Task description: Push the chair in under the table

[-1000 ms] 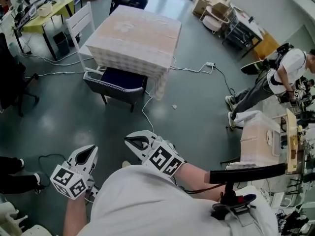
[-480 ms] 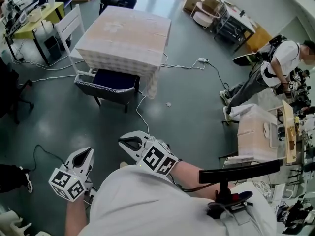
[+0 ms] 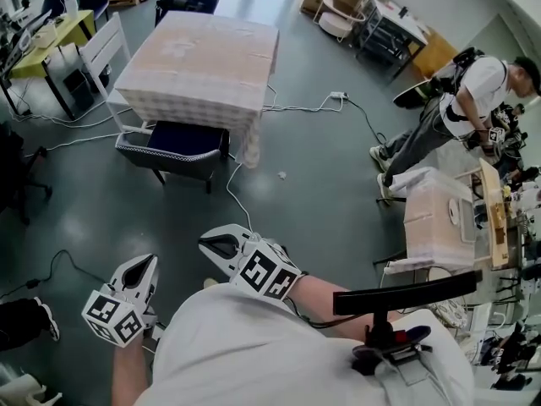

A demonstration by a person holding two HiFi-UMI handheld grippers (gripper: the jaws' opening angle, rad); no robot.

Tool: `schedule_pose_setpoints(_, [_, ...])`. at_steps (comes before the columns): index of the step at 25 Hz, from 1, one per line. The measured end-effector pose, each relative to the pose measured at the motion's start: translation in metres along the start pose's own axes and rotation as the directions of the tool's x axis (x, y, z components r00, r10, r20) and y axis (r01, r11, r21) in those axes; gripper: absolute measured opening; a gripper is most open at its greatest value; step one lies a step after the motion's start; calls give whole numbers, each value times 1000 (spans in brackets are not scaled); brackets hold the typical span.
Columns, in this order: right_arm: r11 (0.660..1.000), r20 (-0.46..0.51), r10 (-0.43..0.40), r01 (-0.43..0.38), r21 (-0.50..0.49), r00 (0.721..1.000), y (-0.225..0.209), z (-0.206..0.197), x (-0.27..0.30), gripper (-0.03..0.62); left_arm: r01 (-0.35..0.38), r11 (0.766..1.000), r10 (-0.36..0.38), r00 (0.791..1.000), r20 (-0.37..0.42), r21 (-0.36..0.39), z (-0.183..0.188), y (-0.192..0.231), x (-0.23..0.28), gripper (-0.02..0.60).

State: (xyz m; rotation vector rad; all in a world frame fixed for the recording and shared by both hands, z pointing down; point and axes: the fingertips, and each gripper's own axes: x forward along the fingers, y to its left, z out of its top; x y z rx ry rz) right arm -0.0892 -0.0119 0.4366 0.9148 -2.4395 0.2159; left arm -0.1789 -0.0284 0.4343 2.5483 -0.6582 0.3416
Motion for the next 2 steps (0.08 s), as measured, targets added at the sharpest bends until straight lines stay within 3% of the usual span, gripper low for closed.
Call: schedule_pose_setpoints(2, [1000, -1, -2, 2, 1, 1000, -2, -2, -1, 14, 3, 1000, -3, 1000, -3, 4, -1, 0, 3, 9])
